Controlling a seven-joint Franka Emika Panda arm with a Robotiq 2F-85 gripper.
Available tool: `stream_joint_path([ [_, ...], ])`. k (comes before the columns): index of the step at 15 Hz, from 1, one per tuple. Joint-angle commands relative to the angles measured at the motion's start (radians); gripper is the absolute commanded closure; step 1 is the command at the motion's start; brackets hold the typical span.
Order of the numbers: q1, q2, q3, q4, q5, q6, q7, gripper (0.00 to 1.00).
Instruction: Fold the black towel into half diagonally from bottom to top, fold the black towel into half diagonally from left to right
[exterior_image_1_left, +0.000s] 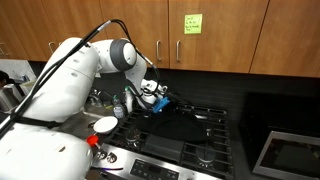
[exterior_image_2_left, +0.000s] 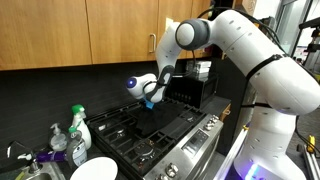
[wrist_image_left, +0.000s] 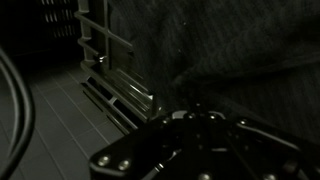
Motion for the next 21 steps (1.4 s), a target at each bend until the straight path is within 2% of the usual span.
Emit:
stream_joint_path([
  [1,-0.014,0.075,-0.009,0.126,-0.016,-0.060,0.017,0.99],
  [4,-0.031,0.124,-0.006,0.185,-0.004,-0.094,0.006,0.99],
  [5,-0.035,0.076,0.006,0.125,-0.006,-0.071,0.000,0.73],
  [6,-0.038,0.087,0.006,0.134,-0.005,-0.072,0.000,0.96],
  [10,-0.039,0.089,0.010,0.134,-0.004,-0.071,-0.001,0.73],
  [15,-0.039,0.089,0.011,0.134,-0.004,-0.071,-0.001,0.73],
  [16,-0.039,0.089,0.012,0.134,-0.004,-0.071,-0.001,0.48],
  [18,-0.008,0.065,-0.003,0.095,-0.041,-0.079,0.027,0.42],
  [21,0.009,0.056,-0.005,0.077,-0.081,-0.086,0.041,0.23],
])
